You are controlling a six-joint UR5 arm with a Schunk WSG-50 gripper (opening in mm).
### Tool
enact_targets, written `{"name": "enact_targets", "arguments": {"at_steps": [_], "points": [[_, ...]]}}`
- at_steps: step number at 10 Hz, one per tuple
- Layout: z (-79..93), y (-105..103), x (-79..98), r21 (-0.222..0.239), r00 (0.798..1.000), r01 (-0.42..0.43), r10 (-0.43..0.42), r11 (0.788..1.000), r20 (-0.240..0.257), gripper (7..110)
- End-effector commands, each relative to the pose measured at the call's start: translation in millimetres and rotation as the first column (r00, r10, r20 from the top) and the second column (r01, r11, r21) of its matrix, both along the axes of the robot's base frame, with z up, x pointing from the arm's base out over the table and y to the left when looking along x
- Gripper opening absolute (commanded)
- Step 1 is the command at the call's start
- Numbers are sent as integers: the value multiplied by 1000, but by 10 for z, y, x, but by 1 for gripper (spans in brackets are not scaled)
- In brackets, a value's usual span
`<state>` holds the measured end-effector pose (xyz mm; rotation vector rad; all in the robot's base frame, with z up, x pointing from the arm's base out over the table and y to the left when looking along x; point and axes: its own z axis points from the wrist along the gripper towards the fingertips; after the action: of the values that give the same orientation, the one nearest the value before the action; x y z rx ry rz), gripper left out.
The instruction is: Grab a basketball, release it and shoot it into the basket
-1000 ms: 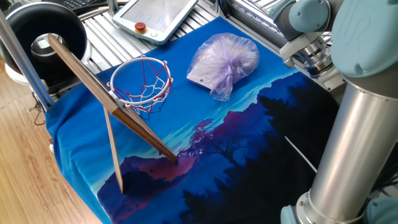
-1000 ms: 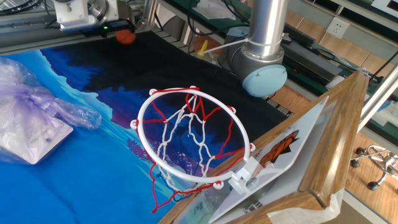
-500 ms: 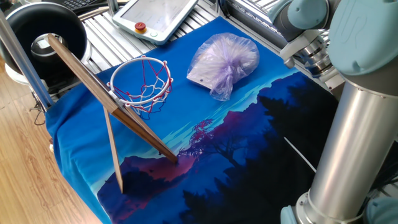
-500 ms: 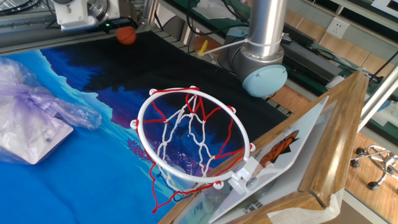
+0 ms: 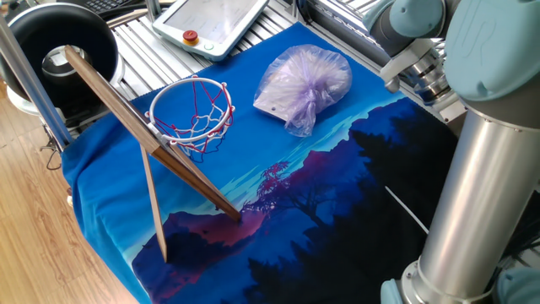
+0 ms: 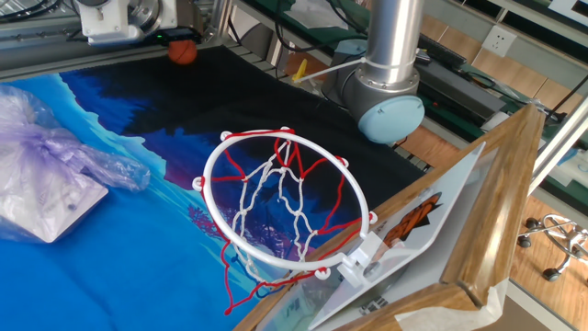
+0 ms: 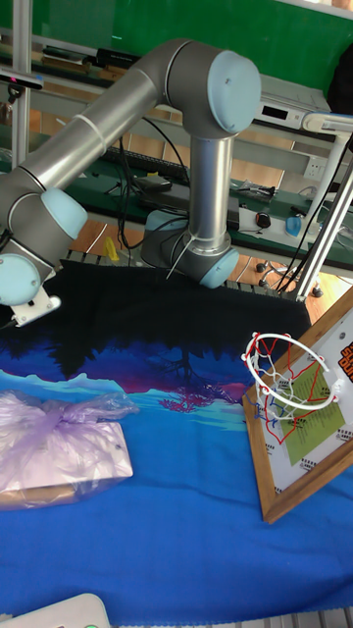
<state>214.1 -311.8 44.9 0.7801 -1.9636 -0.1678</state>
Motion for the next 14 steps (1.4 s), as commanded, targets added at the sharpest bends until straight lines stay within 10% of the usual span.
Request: {"name": "enact_targets", "arguments": {"at_steps": [1, 11, 14], "points": [[-59, -21, 45, -41, 999, 20, -18, 999, 41, 66], [-81, 98, 32, -18, 997, 63, -62, 998, 46, 66], [-342, 4, 255, -4, 984, 9, -8, 1000, 177, 66]]}}
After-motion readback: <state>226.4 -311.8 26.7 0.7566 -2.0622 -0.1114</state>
